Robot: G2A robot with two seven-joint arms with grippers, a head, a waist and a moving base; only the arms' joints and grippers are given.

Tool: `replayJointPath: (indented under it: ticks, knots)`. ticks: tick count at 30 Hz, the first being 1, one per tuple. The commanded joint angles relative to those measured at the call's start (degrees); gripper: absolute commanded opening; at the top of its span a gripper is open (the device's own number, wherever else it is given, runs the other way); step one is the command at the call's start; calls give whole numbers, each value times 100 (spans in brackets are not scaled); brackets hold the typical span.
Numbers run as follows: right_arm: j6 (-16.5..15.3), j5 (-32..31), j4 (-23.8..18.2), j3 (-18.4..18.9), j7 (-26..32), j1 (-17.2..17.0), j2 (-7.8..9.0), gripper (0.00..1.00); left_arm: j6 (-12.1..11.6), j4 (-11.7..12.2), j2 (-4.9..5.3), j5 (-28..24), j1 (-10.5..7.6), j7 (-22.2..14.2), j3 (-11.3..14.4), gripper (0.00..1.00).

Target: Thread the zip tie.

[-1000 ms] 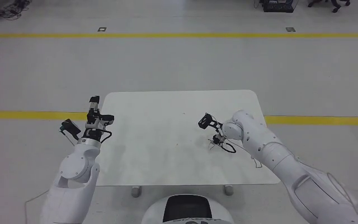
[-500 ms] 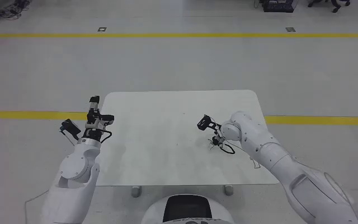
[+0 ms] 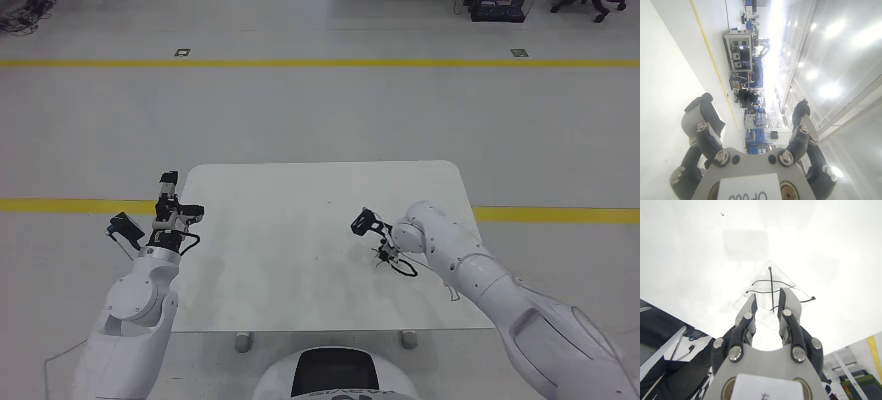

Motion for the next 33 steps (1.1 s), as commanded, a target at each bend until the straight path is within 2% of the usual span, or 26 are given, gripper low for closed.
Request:
replayJointPath:
  ticks: [1,27,33]
  knots:
    - [-9,1,67,-23,-19,13,-29,25,0,0,0,0,0,0,0,100]
    - [-9,-5,846,-337,-325,214,-374,12,0,0,0,0,0,0,0,100]
    - [-9,-30,948,-371,-399,242,-419,12,0,0,0,0,0,0,0,100]
